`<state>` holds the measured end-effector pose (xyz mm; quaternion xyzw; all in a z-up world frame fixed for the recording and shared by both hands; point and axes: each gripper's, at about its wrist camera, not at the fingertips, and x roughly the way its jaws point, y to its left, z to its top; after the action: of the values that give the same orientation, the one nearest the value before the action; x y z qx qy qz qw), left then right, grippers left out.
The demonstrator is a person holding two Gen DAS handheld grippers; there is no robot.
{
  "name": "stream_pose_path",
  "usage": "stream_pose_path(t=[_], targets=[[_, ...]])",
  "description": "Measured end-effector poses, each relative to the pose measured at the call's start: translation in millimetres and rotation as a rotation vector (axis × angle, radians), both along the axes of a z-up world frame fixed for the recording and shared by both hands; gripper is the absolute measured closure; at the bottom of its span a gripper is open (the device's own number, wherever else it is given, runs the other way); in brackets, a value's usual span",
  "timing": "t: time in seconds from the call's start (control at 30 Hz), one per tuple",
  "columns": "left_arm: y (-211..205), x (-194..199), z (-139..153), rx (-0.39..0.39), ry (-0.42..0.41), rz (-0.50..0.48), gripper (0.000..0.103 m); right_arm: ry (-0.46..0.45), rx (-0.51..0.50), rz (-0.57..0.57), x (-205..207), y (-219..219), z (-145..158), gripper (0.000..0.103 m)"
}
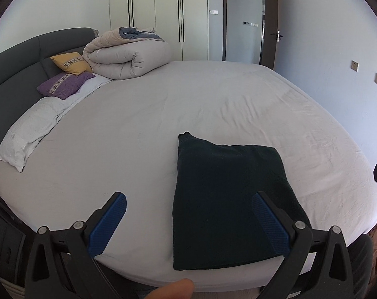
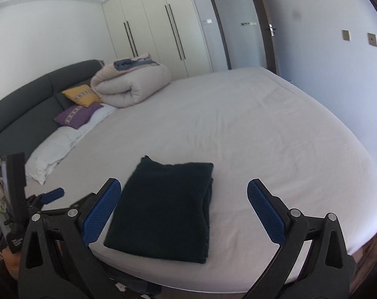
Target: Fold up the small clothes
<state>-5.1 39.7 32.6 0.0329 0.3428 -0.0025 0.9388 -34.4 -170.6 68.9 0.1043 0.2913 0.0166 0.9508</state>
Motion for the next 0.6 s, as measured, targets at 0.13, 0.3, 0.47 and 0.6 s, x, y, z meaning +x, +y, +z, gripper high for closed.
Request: stream_pose_path(t=[0.13,0.3,0.47,0.6], targets=[[6,5,-9,-0.013,0.032,0.019,0.0,0.128,-0.06,-0.029,17,6,-30,0.0],[11,9,-14,-0.034,0.059,0.011,0.0,0.105,-0.094,-0.045,11,12,-34,0.0],[10,11,-18,-0.039,0.073,0.005,0.0,0.097,-0.09,-0.032,-1,5,-21,0.0],[9,10,-20,-0.041,0.077,0.0,0.0,0.1,-0.088,-0.023,-7,-1,-12,0.0]])
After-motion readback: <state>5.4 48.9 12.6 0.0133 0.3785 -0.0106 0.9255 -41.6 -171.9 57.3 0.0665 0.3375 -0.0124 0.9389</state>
